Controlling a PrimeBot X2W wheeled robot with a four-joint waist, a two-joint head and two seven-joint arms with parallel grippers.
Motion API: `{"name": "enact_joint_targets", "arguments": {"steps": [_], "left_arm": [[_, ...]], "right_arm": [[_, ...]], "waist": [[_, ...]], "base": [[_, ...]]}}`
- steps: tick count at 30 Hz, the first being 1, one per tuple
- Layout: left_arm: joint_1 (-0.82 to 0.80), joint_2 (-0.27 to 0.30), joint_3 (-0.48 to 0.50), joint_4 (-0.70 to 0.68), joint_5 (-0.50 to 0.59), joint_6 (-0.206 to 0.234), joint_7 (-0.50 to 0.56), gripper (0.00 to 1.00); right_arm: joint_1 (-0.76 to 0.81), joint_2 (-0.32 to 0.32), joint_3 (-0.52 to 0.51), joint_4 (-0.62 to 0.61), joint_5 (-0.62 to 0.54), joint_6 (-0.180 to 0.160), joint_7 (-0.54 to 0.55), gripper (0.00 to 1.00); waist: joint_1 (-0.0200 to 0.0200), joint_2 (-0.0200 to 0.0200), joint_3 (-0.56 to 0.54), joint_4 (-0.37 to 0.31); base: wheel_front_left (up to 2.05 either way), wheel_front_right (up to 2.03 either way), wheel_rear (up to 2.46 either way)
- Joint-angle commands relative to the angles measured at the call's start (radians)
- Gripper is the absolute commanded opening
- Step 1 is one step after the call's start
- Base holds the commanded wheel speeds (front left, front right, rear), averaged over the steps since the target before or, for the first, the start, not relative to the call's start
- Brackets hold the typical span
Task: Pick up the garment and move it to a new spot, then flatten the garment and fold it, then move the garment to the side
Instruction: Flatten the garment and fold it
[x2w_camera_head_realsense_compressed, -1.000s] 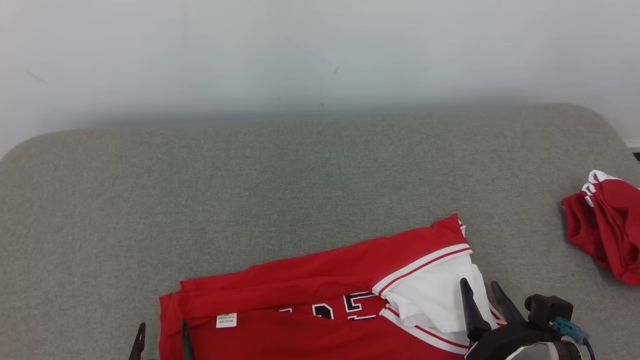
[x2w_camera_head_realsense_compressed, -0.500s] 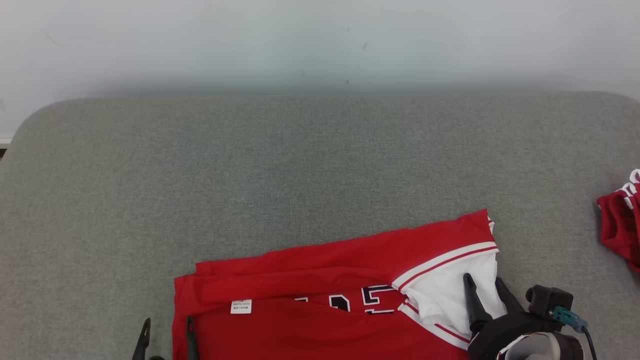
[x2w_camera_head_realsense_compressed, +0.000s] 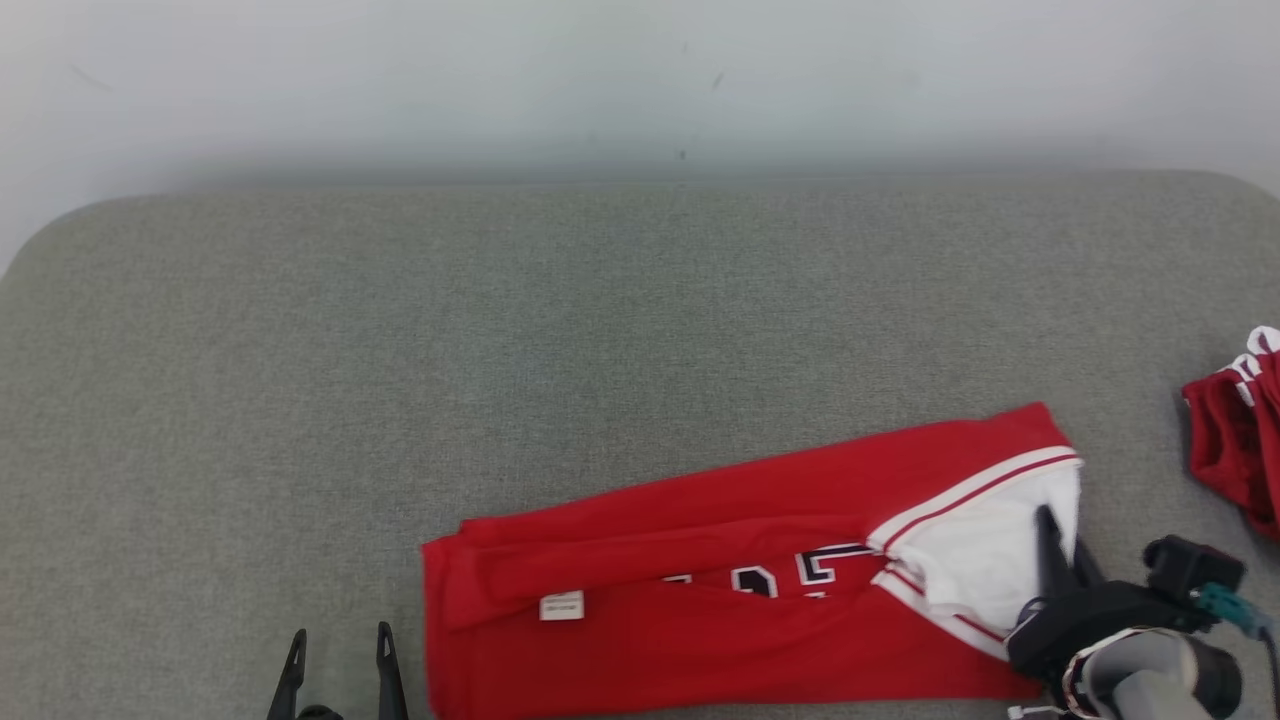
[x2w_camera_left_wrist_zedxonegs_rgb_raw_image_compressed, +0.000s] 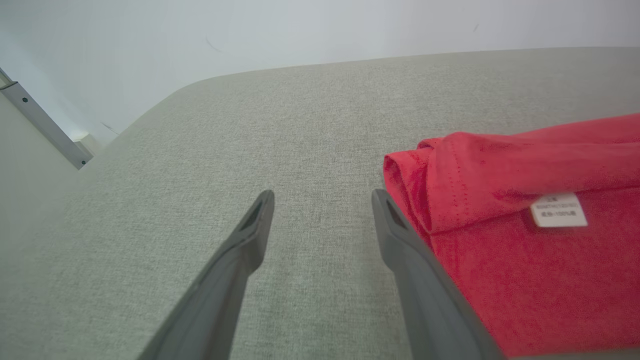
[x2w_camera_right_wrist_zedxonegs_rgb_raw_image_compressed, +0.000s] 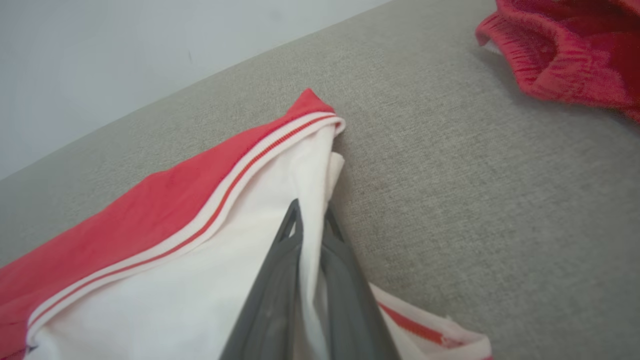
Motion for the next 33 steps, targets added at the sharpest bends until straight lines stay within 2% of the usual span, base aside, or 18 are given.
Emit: {"name": "enact_joint_targets", "arguments": {"steps": [1,4,6,11,14,22,26,33], "left_arm": [[-0.01,-0.001,-0.001,-0.001,0.004,0.0,-0.003,1.0],[-0.011,-0.002,-0.011,0.004,-0.001,-0.001,-0.003,1.0],[-0.01,-0.002,-0.021,0.009,-0.006,-0.002,-0.003,1.0],[-0.004,-0.001,-0.042,0.019,-0.011,-0.005,-0.003,1.0],[0.001,-0.001,-0.05,0.021,-0.015,-0.006,-0.003,1.0],[-0.015,-0.001,-0.073,0.018,-0.023,0.0,-0.003,1.0],[-0.012,-0.001,-0.089,0.016,-0.027,-0.001,-0.003,1.0],[-0.003,-0.001,-0.099,0.02,-0.029,0.007,-0.003,1.0]], "right_arm": [[0.005,-0.004,-0.017,-0.01,-0.016,-0.003,-0.001,0.0],[0.021,-0.001,-0.112,-0.058,-0.07,-0.003,-0.001,0.0],[0.03,0.024,-0.146,-0.087,-0.088,-0.003,-0.001,0.0],[0.049,0.056,-0.104,-0.171,-0.12,-0.003,-0.001,0.0],[0.063,0.069,-0.026,-0.229,-0.106,-0.003,-0.001,0.0],[0.089,0.047,0.295,-0.32,0.014,-0.003,0.02,0.0],[0.084,0.042,0.426,-0.355,0.078,-0.003,0.046,0.0],[0.045,0.044,0.557,-0.35,0.142,-0.003,0.061,0.0]], "waist": [[-0.0001,-0.0002,-0.003,-0.007],[-0.0001,-0.0002,-0.007,-0.022],[-0.0001,-0.0002,-0.011,-0.033],[-0.0001,-0.0002,-0.025,-0.073],[-0.0001,-0.0002,-0.036,-0.1],[-0.0001,-0.0002,-0.055,-0.125],[-0.0001,-0.0002,-0.058,-0.109],[-0.0001,-0.0002,-0.06,-0.041]], "base": [[0.0,0.0,0.0],[0.0,0.0,0.0],[0.0,0.0,0.0],[0.0,0.0,0.0],[0.0,0.0,0.0],[0.0,0.0,0.0],[0.0,0.0,0.0],[0.0,0.0,0.0]]}}
